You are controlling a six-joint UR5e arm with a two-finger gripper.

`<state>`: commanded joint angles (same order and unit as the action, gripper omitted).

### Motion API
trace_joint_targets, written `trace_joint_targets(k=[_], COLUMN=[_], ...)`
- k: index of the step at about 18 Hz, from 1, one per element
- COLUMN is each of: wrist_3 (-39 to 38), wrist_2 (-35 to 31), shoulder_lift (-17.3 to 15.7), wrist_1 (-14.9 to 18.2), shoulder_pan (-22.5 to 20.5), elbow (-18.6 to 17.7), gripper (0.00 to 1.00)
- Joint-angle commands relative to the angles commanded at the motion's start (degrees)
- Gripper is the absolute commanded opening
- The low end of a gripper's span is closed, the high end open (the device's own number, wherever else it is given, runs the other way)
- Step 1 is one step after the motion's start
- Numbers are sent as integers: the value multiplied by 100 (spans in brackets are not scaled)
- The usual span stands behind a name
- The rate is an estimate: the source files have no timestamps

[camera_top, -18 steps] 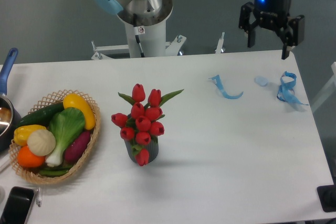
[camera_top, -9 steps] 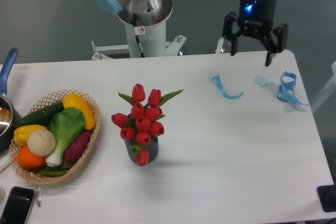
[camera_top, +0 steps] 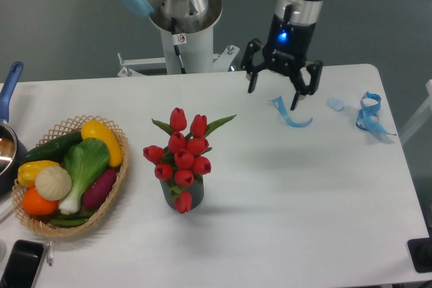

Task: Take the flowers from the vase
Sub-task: 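Move the open gripper toward the red tulip bouquet stems, then close the gripper around the tulip stems above the grey vase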

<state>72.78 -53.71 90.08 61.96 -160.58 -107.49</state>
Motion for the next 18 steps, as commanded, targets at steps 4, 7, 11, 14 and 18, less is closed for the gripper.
trace_joint_targets(k=[4, 7, 11, 14, 18], wrist_3=[17, 9, -9, -9, 0], wrist_2=[27, 228, 361, 641, 1055], shoulder_lift=[88, 298, 589, 598, 607], wrist_1=[-218, -851, -1187, -1195, -1213], shoulder_pan=[290, 606, 923, 958, 958], elbow=[-193, -360, -422, -474, -615], gripper=[100, 100, 100, 100, 100])
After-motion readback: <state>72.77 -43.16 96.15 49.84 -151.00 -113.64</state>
